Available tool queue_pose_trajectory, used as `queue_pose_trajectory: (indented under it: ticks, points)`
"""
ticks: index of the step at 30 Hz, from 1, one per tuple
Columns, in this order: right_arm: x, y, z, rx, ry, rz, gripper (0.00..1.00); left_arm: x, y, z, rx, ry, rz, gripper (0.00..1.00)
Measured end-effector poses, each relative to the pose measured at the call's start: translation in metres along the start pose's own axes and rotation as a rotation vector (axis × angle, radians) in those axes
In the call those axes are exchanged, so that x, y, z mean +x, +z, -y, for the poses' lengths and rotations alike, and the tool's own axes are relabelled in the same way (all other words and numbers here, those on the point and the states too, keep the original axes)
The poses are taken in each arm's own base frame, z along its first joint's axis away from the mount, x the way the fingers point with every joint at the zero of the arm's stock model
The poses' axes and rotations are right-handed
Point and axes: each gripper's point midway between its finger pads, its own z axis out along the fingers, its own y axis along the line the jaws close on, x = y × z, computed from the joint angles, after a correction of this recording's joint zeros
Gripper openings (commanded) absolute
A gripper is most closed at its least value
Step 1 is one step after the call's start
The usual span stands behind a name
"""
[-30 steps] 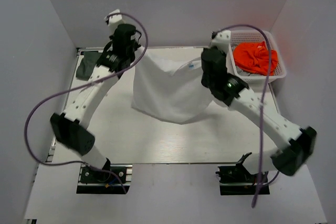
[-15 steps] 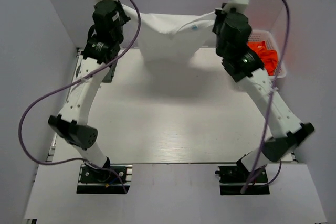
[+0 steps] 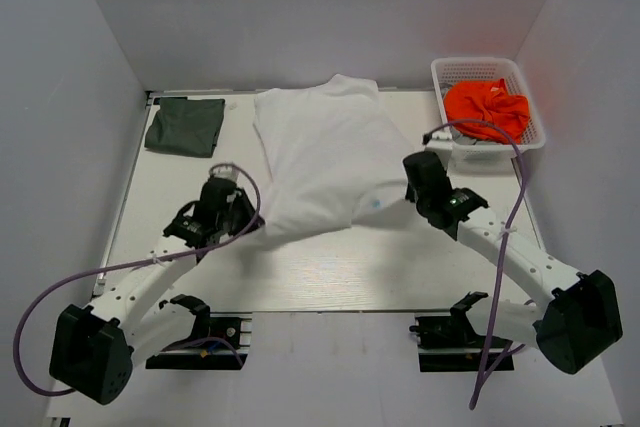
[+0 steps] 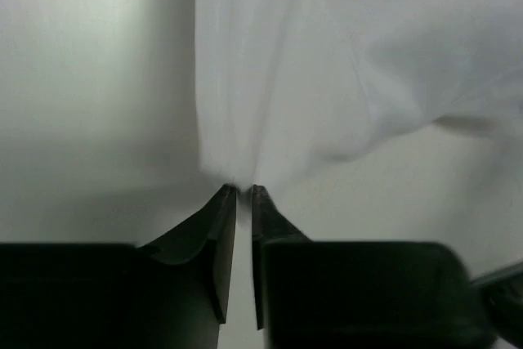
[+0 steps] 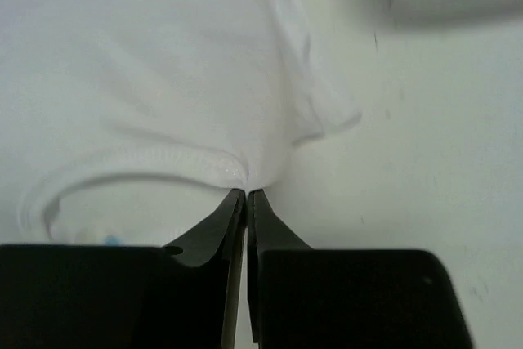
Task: Fold and stack the t-shirts
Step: Flatten out the tshirt
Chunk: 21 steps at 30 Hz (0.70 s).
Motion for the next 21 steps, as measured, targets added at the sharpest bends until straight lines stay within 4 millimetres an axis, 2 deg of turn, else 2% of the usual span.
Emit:
queue_pose_trajectory:
  ticks: [1,2,3,4,6,7,10,13,16,18,21]
  points:
    - [0.028,0.000,0.007,0.014,0.006,-0.063,0.24,0.037,0.001,-0.014,-0.024,-0.029,-0.111,0.36]
    - [0.050,-0.001,0.013,0.033,0.012,-0.118,0.30,0.063,-0.002,-0.024,-0.039,-0.049,-0.188,0.63]
    - [0.071,-0.004,0.022,0.064,0.009,-0.179,0.41,0.086,-0.010,-0.031,-0.047,-0.073,-0.257,0.96]
    - [0.082,-0.007,0.027,0.085,0.016,-0.215,0.64,0.098,-0.019,-0.033,-0.042,-0.094,-0.292,1.00]
    - [0.092,-0.012,0.033,0.119,0.041,-0.252,0.85,0.098,-0.033,-0.025,0.002,-0.109,-0.289,1.00]
    - [0.093,-0.013,0.034,0.127,0.050,-0.261,0.90,0.092,-0.039,-0.021,0.021,-0.108,-0.272,1.00]
    - [0.092,-0.017,0.033,0.124,0.059,-0.276,0.90,0.067,-0.051,-0.003,0.068,-0.092,-0.219,1.00]
    - [0.082,-0.018,0.024,0.080,0.070,-0.269,0.90,0.044,-0.047,0.009,0.079,-0.079,-0.172,1.00]
    - [0.076,-0.018,0.013,0.019,0.067,-0.262,0.90,0.029,-0.026,0.013,0.045,-0.058,-0.162,1.00]
    - [0.076,-0.017,0.003,-0.029,0.059,-0.271,0.90,0.020,-0.004,0.013,-0.008,-0.042,-0.175,1.00]
    - [0.083,-0.011,-0.012,-0.090,0.047,-0.301,0.90,-0.005,0.044,0.017,-0.078,-0.012,-0.175,1.00]
